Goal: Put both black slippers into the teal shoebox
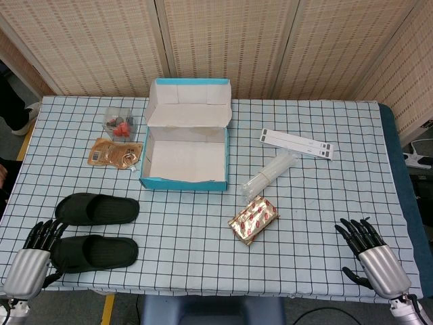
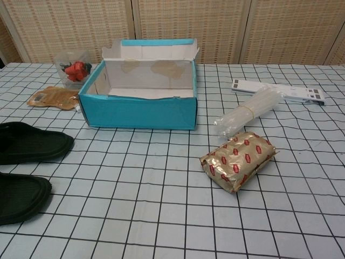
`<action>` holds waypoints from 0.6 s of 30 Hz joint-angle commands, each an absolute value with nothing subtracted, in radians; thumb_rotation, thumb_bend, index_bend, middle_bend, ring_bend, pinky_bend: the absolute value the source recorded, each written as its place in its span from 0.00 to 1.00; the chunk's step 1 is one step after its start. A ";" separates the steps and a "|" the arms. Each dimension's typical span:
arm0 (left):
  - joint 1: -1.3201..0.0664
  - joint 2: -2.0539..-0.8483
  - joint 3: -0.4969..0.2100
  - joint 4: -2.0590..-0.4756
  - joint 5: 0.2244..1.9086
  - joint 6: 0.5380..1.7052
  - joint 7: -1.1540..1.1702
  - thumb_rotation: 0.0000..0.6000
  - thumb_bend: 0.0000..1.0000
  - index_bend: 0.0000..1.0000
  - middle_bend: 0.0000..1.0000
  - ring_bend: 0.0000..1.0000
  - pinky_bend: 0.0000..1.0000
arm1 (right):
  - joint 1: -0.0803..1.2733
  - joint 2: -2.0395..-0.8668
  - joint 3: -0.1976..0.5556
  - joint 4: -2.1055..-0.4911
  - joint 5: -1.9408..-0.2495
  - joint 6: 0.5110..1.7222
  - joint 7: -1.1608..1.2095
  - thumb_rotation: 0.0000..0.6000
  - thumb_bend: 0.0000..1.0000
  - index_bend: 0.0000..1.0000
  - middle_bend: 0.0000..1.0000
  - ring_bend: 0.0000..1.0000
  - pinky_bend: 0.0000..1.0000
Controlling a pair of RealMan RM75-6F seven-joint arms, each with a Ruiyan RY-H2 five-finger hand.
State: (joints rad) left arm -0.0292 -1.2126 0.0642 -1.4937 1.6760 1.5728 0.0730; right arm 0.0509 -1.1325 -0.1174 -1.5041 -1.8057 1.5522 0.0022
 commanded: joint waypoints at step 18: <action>-0.048 -1.224 0.129 -1.477 1.644 1.411 0.017 1.00 0.33 0.00 0.00 0.00 0.07 | 0.041 -1.106 -0.129 -1.512 -1.843 1.598 0.060 1.00 0.12 0.00 0.00 0.00 0.00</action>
State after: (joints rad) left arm -0.0360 -1.2184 0.1290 -1.4709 1.6804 1.4635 0.0057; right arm 0.0413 -1.1070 -0.1279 -1.5120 -1.8417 1.5967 0.0588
